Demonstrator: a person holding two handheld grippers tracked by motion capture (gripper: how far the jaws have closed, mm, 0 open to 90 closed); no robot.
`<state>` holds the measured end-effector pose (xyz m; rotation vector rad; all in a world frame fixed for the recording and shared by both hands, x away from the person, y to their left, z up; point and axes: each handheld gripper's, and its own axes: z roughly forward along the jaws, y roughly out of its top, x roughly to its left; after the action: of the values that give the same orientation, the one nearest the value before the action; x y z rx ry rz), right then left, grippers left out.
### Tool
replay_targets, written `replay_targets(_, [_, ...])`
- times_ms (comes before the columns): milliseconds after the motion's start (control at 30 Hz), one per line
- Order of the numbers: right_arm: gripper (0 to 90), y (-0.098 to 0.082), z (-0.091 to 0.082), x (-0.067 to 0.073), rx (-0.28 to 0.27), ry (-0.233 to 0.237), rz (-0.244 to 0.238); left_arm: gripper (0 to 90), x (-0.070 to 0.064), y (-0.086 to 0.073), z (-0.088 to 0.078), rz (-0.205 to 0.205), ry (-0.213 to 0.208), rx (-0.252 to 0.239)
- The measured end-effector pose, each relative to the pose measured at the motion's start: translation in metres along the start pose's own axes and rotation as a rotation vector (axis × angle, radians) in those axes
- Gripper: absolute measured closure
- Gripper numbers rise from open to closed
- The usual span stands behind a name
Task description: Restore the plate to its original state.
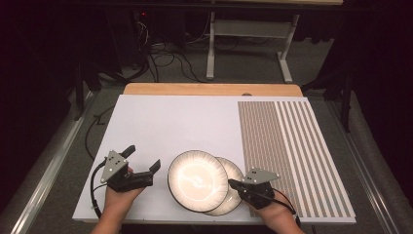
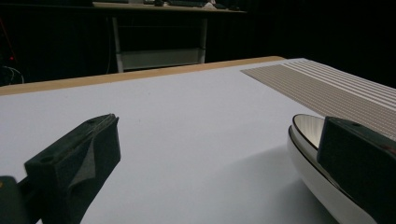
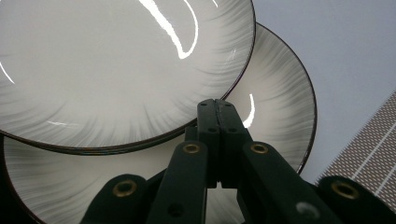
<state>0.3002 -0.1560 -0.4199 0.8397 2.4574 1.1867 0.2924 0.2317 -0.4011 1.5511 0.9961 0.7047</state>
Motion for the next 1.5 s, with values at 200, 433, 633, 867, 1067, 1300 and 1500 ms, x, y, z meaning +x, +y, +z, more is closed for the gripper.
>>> replay_targets(200, [90.0, 0.0001, -0.0002, 0.0001, -0.001, 0.0, 0.0, 0.2, 0.0004, 0.0011, -0.0015, -0.01, 0.001, -0.006])
replay_targets(433, [90.0, 0.0005, -0.0006, 0.0005, 0.004, -0.003, -0.002, 0.2, 0.0011, 0.0007, -0.0016, -0.014, -0.002, -0.002])
replay_targets(633, [90.0, 0.0007, -0.0005, 0.0006, -0.001, -0.002, -0.006, 0.2, -0.0004, 0.0016, -0.0023, -0.004, -0.001, -0.005])
replay_targets(867, [90.0, 0.001, -0.0005, 0.0008, -0.004, -0.003, -0.011, 0.2, 0.0011, 0.0019, -0.0033, -0.009, 0.003, -0.009])
replay_targets(1067, [90.0, 0.001, -0.0008, 0.0001, -0.002, -0.005, -0.014, 0.2, 0.0006, 0.002, -0.0034, -0.005, 0.001, -0.007])
replay_targets(1300, [90.0, 0.0007, -0.0016, -0.0007, -0.001, -0.008, -0.012, 0.2, 0.0019, 0.0016, -0.0037, -0.016, 0.002, -0.01])
replay_targets(1500, [90.0, 0.0004, -0.0025, -0.0018, 0.001, -0.012, -0.016, 0.2, 0.0023, 0.0019, -0.0044, -0.015, 0.001, -0.012])
